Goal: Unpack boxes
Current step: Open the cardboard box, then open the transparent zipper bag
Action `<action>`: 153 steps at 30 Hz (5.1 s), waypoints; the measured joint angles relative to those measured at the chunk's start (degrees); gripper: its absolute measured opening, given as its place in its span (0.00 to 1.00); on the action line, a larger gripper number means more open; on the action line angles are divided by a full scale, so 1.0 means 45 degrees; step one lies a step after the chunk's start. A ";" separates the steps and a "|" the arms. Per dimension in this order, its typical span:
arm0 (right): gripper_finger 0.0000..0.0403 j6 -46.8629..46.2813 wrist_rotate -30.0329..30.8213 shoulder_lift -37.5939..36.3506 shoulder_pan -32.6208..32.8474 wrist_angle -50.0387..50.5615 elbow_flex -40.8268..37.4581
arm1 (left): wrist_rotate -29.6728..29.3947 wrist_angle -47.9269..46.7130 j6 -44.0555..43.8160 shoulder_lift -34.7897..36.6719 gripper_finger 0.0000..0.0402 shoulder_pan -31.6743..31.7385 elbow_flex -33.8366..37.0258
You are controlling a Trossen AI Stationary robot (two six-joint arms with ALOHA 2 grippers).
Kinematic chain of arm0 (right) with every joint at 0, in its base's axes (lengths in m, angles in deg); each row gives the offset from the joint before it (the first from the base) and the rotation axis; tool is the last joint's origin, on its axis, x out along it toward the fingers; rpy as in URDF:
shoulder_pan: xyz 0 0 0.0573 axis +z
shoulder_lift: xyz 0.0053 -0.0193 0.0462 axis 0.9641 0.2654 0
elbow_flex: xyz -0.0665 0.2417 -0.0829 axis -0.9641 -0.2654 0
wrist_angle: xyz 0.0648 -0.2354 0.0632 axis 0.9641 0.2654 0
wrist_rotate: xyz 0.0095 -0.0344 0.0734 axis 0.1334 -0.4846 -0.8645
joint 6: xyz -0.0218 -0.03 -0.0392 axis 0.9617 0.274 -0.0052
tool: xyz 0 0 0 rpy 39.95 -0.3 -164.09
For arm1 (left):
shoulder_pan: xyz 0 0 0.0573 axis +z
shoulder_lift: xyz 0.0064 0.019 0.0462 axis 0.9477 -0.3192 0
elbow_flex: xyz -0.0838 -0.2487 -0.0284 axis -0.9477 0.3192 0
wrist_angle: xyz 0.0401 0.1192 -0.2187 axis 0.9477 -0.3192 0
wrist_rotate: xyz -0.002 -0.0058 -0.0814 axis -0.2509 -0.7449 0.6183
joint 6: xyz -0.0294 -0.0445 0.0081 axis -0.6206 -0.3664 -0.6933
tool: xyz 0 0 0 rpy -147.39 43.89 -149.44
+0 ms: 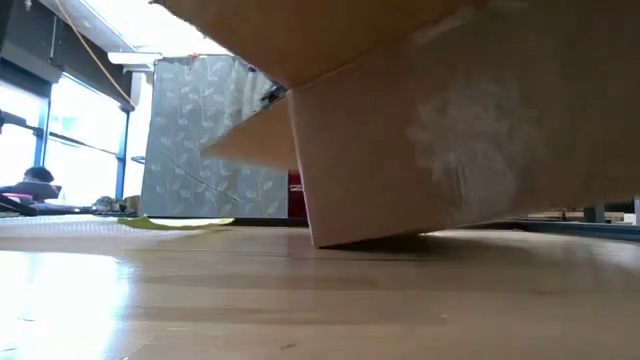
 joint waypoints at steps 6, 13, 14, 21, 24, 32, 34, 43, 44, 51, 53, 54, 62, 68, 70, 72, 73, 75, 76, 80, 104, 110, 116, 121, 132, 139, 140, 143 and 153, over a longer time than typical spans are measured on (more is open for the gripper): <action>0.47 -0.1737 0.1714 -0.0410 0.1119 -0.0035 -0.1017 | -0.0559 -0.2802 -0.0950 0.0858 0.00 -0.0101 0.0106; 0.47 -0.2205 0.1325 -0.0482 0.1103 -0.0694 -0.4481 | -0.1228 -0.5671 -0.2228 0.1691 0.00 -0.0198 0.0112; 0.47 -0.2064 0.1594 -0.0492 0.1103 -0.1070 -0.4882 | -0.1259 -0.5864 -0.2345 0.1767 0.00 -0.0238 0.0117; 0.47 -0.0574 0.5831 -0.0478 0.0148 -0.2911 -0.6097 | -0.1194 -0.6145 -0.2740 0.1754 0.00 -0.0412 0.0193; 0.47 0.0402 0.7237 -0.0434 -0.0789 -0.2904 -0.6486 | -0.1125 -0.5962 -0.3467 0.1732 0.00 -0.0556 0.0275; 0.47 0.2584 1.0425 -0.0521 -0.3682 -0.2751 -0.7547 | -0.2445 -0.4960 -0.4484 0.1775 0.00 -0.0529 0.0848; 0.47 0.2905 1.1179 -0.0552 -0.4462 -0.2463 -0.7572 | -0.2863 -0.4389 -0.4193 0.1739 0.00 -0.0371 0.0861; 0.47 0.2210 1.3257 -0.2122 -0.5558 -0.0015 -0.5758 | -0.3557 -0.0878 -0.2720 0.1132 0.00 0.0291 0.0857; 0.47 0.2553 1.3024 -0.2430 -0.5489 -0.0301 -0.5467 | -0.3483 -0.0482 -0.2659 0.1040 0.00 0.0359 0.0850; 0.47 0.6759 0.9074 -0.3973 -0.4941 -0.4475 -0.4657 | -0.3436 0.0491 -0.1513 0.1036 0.00 0.0191 0.0841; 0.47 0.7891 0.7314 -0.4159 -0.4840 -0.6206 -0.4971 | -0.3574 0.0453 -0.1170 0.1259 0.00 0.0041 0.0711; 0.47 0.8524 0.6505 -0.4169 -0.4777 -0.6988 -0.5209 | -0.3580 0.0482 -0.0975 0.1425 0.00 -0.0036 0.0643; 0.57 1.0623 0.3098 -0.3475 -0.4269 -1.2807 -0.8207 | -0.2531 0.0162 -0.0489 0.2512 0.00 -0.0866 0.0442; 0.80 0.9811 0.2872 -0.1916 -0.4264 -1.3912 -0.9086 | -0.2272 -0.1647 -0.2144 0.2336 0.00 -0.1302 0.0442; 0.83 0.9845 0.2869 -0.1250 -0.4274 -1.3887 -0.9155 | -0.2320 -0.2046 -0.2941 0.2202 0.00 -0.1355 0.0518; 0.83 1.0383 0.2921 -0.0704 -0.4284 -1.3859 -0.9137 | -0.2367 -0.2198 -0.3499 0.2191 0.00 -0.1350 0.0712; 0.81 1.0662 0.3032 -0.0489 -0.4335 -1.3810 -0.9128 | -0.2319 -0.2198 -0.3692 0.2191 0.00 -0.1360 0.0787; 0.74 1.1218 0.3356 -0.0185 -0.4538 -1.3674 -0.9131 | -0.2270 -0.2233 -0.3920 0.2106 0.00 -0.1360 0.0801; 0.70 1.1526 0.3511 -0.0105 -0.4680 -1.3551 -0.9142 | -0.2259 -0.2271 -0.3989 0.2088 0.00 -0.1388 0.0801; 0.46 1.3878 0.3772 -0.0070 -0.5274 -1.3227 -0.9140 | -0.2483 -0.2325 -0.4018 0.2045 0.00 -0.1424 0.0817; 0.65 1.4979 0.4541 -0.0644 -0.7174 -1.0950 -0.7359 | -0.2597 -0.4905 -0.4742 0.4418 0.00 -0.3370 0.0852; 0.68 1.5188 0.4875 -0.1459 -0.6654 -1.1192 -0.5901 | -0.2625 -0.5751 -0.4775 0.4561 0.00 -0.4049 0.0855; 0.68 1.5565 0.4890 -0.2081 -0.6416 -1.1970 -0.5682 | -0.1881 -0.5714 -0.4804 0.4561 0.00 -0.4312 0.0855; 0.68 1.5479 0.4501 -0.2110 -0.6193 -1.2099 -0.5697 | -0.1102 -0.5704 -0.4683 0.4561 0.00 -0.4347 0.0855; 0.68 1.5097 0.4112 -0.2066 -0.5600 -1.8349 -0.7979 | -0.0769 -0.5684 -0.4682 0.4561 0.00 -0.4347 0.0850; 0.68 1.3905 0.4078 -0.2071 -0.5600 -2.0723 -0.9401 | -0.0769 -0.5685 -0.4682 0.4561 0.00 -0.4342 0.0850; 0.68 1.3780 0.4078 -0.2071 -0.5600 -2.0844 -0.9508 | -0.0769 -0.5682 -0.4679 0.4561 0.00 -0.4342 0.0850; 0.68 1.3448 0.3966 -0.2071 -0.5596 -2.0812 -0.9654 | -0.0769 -0.5680 -0.4678 0.4561 0.00 -0.4342 0.0850; 0.68 1.2838 0.2538 -0.2046 -0.4671 -2.1110 -0.9689 | -0.0769 -0.5675 -0.4678 0.4561 0.00 -0.4342 0.0850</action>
